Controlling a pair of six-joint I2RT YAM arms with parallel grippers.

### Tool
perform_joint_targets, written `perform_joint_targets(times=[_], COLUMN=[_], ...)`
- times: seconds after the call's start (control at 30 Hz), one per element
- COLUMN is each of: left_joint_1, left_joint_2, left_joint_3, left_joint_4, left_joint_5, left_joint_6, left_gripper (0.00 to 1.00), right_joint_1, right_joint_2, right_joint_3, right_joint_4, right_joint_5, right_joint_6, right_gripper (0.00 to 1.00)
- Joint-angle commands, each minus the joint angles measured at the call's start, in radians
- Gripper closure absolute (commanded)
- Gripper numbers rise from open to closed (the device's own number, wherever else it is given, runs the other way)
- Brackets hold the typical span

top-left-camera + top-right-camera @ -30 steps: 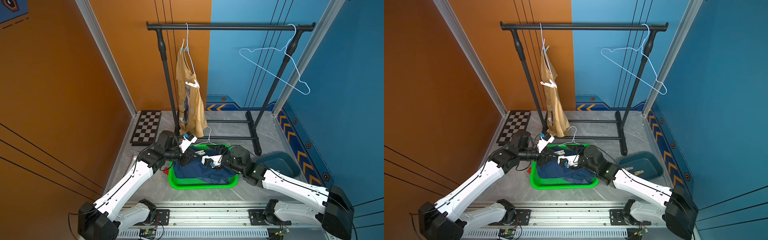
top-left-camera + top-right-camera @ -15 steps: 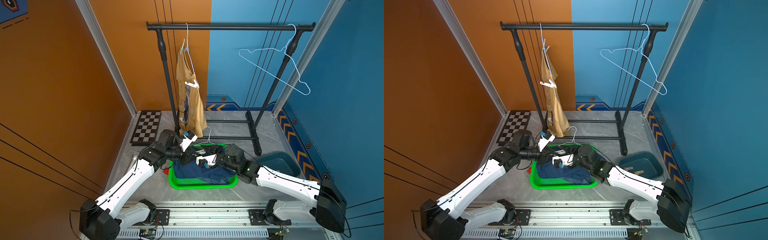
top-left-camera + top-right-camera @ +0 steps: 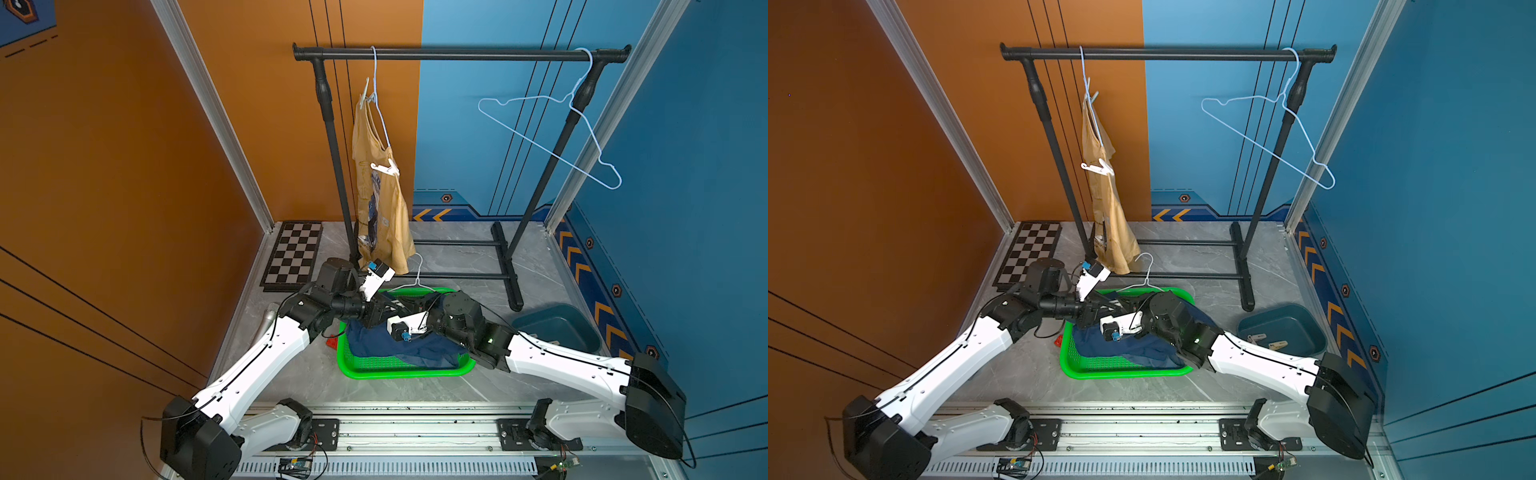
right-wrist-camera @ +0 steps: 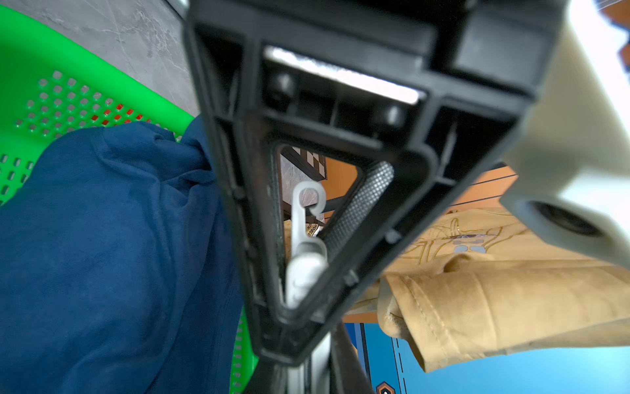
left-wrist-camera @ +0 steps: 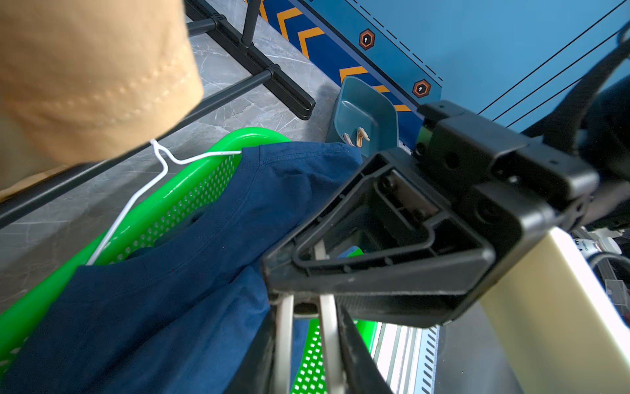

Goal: Remove the clothespins securing t-shirts to the hanger
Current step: Place the clothespin in the storage box.

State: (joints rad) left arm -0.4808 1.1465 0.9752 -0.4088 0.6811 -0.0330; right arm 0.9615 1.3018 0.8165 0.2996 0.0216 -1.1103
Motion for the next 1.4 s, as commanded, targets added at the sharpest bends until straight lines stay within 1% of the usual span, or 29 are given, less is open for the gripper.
perform_joint_targets(times=[0.0,0.13,0.2,0.3,0.47,0.7,0.9,0.97,1.1,1.23,1.37], left_joint_1=[-0.007,-0.005,-0.005,-0.002,0.011,0.035,0.046,0.037,-0.011,-0.082,-0.183], left_joint_2=[-0.002,-0.007,-0.008,-0.007,-0.011,-0.043,-0.066,-0.078,-0.109,-0.093,-0.036], left_joint_3=[0.023,0.025,0.025,0.025,0.020,-0.032,-0.079,-0.109,-0.192,-0.195,-0.178], left_joint_4=[0.001,0.000,0.001,0.000,0.014,0.129,0.211,0.311,0.510,0.536,0.574], left_joint_5=[0.002,-0.014,-0.020,-0.022,-0.028,-0.023,-0.037,-0.065,-0.173,-0.276,-0.327], left_joint_6=[0.005,0.006,0.012,0.015,0.022,-0.006,0.010,0.010,0.024,0.111,0.212], left_gripper=[0.63,0.45,0.40,0.35,0.21,0.17,0.16,0.16,0.15,0.15,0.15], right_joint_1=[0.006,0.006,0.003,0.000,-0.021,-0.069,-0.107,-0.124,-0.164,-0.224,-0.328], right_joint_2=[0.003,-0.003,-0.005,-0.011,-0.030,-0.071,-0.106,-0.120,-0.154,-0.197,-0.260], right_joint_3=[0.038,0.039,0.039,0.038,0.031,0.027,0.035,0.043,0.061,0.073,0.066], right_joint_4=[0.018,-0.005,-0.017,-0.034,-0.069,-0.150,-0.251,-0.311,-0.422,-0.519,-0.557], right_joint_5=[0.024,0.028,0.030,0.034,0.032,0.033,0.049,0.041,0.043,0.036,0.018], right_joint_6=[-0.003,-0.008,-0.003,0.002,0.026,0.044,0.060,0.093,0.178,0.284,0.407], right_gripper=[0.92,0.95,0.96,0.98,0.98,0.98,0.98,0.98,0.98,0.98,0.97])
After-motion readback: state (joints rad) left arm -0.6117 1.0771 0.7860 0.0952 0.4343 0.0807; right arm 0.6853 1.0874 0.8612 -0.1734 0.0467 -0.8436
